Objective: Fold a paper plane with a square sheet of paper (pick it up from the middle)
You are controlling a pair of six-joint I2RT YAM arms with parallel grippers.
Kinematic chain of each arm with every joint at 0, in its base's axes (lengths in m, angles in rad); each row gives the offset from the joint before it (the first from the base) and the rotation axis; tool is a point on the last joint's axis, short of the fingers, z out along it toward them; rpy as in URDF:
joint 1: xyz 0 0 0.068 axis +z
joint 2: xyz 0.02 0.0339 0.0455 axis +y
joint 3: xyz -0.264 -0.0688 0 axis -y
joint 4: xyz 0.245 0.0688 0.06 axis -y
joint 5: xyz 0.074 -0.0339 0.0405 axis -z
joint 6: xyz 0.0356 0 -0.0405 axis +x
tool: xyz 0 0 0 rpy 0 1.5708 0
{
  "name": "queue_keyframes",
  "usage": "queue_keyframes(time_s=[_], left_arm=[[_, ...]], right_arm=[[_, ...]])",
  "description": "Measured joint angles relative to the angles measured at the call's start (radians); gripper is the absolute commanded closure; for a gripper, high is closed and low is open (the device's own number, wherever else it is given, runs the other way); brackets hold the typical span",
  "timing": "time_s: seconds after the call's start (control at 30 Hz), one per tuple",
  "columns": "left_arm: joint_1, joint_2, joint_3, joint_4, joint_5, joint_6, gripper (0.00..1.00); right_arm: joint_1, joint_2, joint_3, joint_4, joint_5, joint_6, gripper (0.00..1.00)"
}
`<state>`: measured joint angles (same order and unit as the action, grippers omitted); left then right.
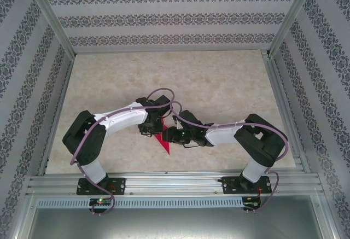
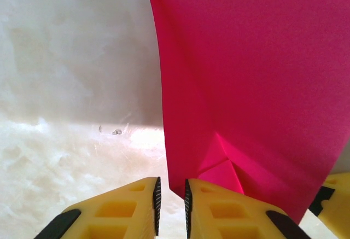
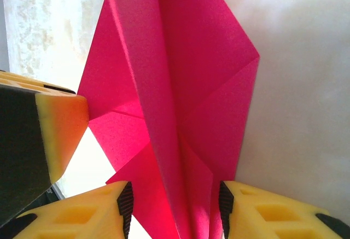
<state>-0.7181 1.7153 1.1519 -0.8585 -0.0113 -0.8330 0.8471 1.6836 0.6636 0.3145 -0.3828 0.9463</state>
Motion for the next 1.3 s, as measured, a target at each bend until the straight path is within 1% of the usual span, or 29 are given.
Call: queue_keyframes(time_s=[0.3,0.37,0.5,0.53,0.63,0.93,1.13,1.2,1.3], left_arm=[[0.000,0.000,-0.001,0.003,0.000,-0.003,0.77],[0.000,0.000,-0.001,0.003,0.000,-0.003,0.78],[0.000,0.000,-0.001,0.005,0.000,-0.003,0.78],[0.000,0.000,-0.001,0.006,0.000,-0.003,0.78],[0.000,0.000,-0.001,0.007,0.001,-0.003,0.78],[0.000,0.000,0.000,0.008,0.003,-0.003,0.78],[0.001,0.000,0.000,0.004,0.000,-0.002,0.78],[0.005,-0.003,0.000,-0.007,-0.001,-0.002,0.78],[0.006,-0.004,0.000,-0.010,0.000,-0.002,0.78]], right_arm=[[0.000,0.000,0.000,0.000,0.000,0.000,0.56],[0.000,0.001,0.000,0.000,0.000,-0.001,0.59],[0.000,0.006,0.005,-0.005,0.001,-0.004,0.62],[0.000,0.009,0.009,-0.007,0.001,-0.004,0.61],[0.002,0.018,0.024,-0.019,0.001,-0.008,0.54],[0.007,0.020,0.029,-0.013,0.000,-0.012,0.48],[0.008,0.016,0.029,-0.007,-0.003,-0.011,0.38],[0.008,0.013,0.029,-0.003,-0.009,-0.013,0.37],[0.009,0.012,0.029,-0.005,-0.011,-0.023,0.38]])
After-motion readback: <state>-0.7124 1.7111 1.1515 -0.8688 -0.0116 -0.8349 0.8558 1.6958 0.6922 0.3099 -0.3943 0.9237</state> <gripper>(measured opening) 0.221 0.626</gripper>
